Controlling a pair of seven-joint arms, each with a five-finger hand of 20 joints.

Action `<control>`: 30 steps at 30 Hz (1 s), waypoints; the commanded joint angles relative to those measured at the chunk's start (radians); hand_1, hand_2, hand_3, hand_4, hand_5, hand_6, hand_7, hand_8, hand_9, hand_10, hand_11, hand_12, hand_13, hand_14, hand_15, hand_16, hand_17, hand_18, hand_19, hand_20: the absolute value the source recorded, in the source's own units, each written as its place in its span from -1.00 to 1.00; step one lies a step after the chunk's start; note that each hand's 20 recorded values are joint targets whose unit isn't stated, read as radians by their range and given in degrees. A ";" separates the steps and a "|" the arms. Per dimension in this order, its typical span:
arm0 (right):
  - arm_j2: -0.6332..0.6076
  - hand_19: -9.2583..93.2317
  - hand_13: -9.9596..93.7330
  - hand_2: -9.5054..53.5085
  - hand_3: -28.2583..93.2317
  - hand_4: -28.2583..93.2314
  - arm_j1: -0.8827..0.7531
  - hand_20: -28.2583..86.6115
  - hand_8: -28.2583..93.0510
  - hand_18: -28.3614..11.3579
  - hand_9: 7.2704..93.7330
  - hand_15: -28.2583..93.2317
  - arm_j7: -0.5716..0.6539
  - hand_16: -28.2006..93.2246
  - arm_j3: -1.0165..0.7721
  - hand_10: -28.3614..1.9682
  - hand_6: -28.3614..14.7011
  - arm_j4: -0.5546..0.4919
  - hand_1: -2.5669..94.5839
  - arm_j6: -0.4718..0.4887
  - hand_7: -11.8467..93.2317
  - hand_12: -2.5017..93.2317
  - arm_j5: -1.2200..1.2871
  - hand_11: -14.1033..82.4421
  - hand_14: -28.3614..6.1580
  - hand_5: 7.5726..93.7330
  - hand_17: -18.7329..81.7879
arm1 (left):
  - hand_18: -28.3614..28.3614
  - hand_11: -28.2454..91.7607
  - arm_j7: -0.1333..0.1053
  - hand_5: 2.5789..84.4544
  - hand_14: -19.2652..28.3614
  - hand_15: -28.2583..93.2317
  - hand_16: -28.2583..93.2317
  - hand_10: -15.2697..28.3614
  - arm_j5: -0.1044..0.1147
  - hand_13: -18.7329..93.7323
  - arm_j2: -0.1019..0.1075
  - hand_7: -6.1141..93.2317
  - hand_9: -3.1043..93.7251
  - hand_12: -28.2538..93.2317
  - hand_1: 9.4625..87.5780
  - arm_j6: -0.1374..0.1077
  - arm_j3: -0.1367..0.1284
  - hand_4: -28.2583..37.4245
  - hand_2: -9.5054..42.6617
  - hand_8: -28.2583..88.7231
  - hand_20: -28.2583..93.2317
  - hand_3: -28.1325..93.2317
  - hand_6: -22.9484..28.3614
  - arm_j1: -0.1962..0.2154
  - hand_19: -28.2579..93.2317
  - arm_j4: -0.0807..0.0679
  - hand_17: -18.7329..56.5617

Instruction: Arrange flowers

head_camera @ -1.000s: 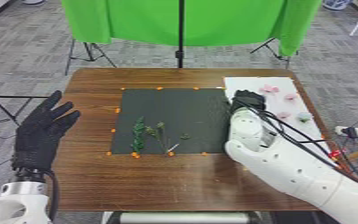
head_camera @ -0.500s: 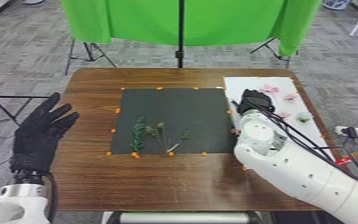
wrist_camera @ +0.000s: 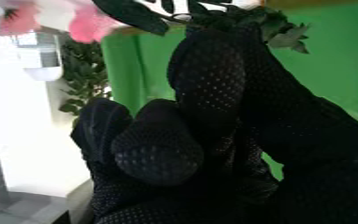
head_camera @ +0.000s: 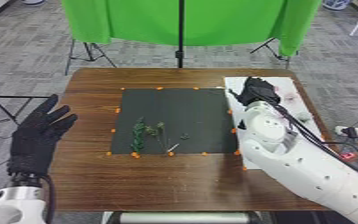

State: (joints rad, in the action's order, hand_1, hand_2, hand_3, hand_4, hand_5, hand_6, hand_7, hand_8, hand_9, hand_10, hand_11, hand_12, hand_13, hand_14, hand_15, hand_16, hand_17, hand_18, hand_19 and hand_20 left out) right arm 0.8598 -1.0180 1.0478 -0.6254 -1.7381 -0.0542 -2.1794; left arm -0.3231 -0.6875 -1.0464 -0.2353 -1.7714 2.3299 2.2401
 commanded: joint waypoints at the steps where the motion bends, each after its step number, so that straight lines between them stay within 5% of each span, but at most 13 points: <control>1: 0.094 1.00 0.88 -1.00 0.80 -1.00 -0.097 0.44 -0.25 -0.90 1.00 0.71 -0.024 -0.22 -0.062 0.22 0.12 -0.150 0.15 0.106 -0.38 -0.45 -0.033 0.21 0.25 0.93 0.30 | 0.81 -0.15 0.000 -0.20 0.85 0.25 -0.66 0.53 0.005 -0.23 -0.003 -0.59 -0.25 -0.36 -0.58 -0.014 -0.019 -0.82 -0.42 -0.70 -0.27 0.77 0.16 0.028 0.32 0.006 -0.76; 13: 0.236 1.00 0.89 -1.00 0.80 -0.95 -0.180 0.47 -0.23 -0.95 1.00 0.71 0.009 -0.22 -0.008 0.19 0.12 -0.126 0.13 0.322 -0.41 -0.48 -0.078 0.25 0.22 0.95 0.31 | 0.81 -0.15 0.021 -0.20 0.85 0.25 -0.66 0.53 -0.006 -0.23 0.001 -0.59 -0.25 -0.36 -0.58 0.000 -0.016 -0.81 -0.42 -0.70 -0.27 0.77 0.17 0.009 0.31 0.003 -0.76; 30: 0.260 1.00 0.90 -1.00 0.71 -0.91 -0.199 0.50 -0.23 -0.97 1.00 0.74 0.024 -0.22 0.002 0.12 0.15 -0.107 0.10 0.357 -0.39 -0.52 -0.092 0.35 0.17 0.99 0.33 | 0.82 -0.15 0.035 -0.20 0.85 0.25 -0.66 0.53 -0.018 -0.23 -0.002 -0.59 -0.25 -0.36 -0.58 0.010 -0.018 -0.80 -0.42 -0.70 -0.26 0.78 0.17 0.009 0.32 0.005 -0.75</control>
State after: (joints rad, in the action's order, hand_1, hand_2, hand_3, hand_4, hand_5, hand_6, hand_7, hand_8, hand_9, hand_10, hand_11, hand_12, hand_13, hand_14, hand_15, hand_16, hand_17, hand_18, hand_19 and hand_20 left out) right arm 1.1043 -1.2102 1.0664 -0.6215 -1.8673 0.2928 -2.2587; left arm -0.2999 -0.6946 -1.0430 -0.2348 -1.7907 2.3379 2.2450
